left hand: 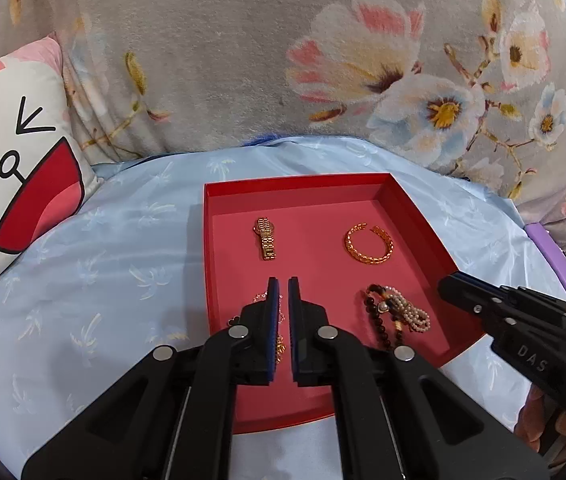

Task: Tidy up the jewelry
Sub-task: 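Open both tools to drop the bracelet and chain into the box, then move left tool to a gold hoop earring while right tool approaches the silver ring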

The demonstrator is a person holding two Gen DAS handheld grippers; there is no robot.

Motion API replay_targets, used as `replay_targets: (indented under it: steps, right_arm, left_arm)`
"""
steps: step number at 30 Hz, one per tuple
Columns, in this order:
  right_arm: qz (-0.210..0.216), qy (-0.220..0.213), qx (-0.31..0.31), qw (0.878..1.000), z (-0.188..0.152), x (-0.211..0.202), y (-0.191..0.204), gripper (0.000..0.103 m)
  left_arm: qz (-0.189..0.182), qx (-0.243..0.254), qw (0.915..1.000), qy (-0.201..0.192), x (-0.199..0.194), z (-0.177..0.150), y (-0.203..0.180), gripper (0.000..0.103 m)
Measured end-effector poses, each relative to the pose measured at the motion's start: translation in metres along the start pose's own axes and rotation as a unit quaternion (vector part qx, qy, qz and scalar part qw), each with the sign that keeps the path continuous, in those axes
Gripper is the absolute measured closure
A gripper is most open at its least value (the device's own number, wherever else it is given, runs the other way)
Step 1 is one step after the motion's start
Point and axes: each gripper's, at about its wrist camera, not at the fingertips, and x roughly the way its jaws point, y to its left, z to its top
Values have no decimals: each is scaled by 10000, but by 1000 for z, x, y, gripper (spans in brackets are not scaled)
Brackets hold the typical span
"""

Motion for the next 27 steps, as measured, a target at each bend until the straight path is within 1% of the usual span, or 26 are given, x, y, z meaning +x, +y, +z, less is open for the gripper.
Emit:
replay_targets:
  steps: [2, 7, 15, 19, 21, 26, 27]
  right_arm:
    - [-7, -21, 8, 10000, 0, -4, -2, 92]
    - [-16, -17, -7, 10000, -7, -14, -4, 92]
    - [-109, -34, -252, 9996, -28, -39, 3, 92]
    - [-90, 28, -277, 9996, -45, -54, 3, 91]
    - [-65, 90, -284, 9995, -56, -61, 3, 91]
    - [-153, 227, -346, 9990, -88, -76, 0, 91]
    - [-151, 265, -314, 9990, -94, -79, -1, 90]
  left_arm:
    - [-10, -29, 10000, -15, -2, 0, 1, 98]
    - [23, -83, 10000, -14, -6, -1, 4, 92]
    - [65, -130, 9999, -24, -25, -12, 12, 91]
    - [89, -181, 9998, 11, -40, -27, 18, 87]
    - [101, -186, 9998, 30, -48, -37, 21, 79]
    - [186, -154, 9996, 121, -66, -65, 24, 76]
    - [172, -155, 9996, 152, -69, -72, 25, 72]
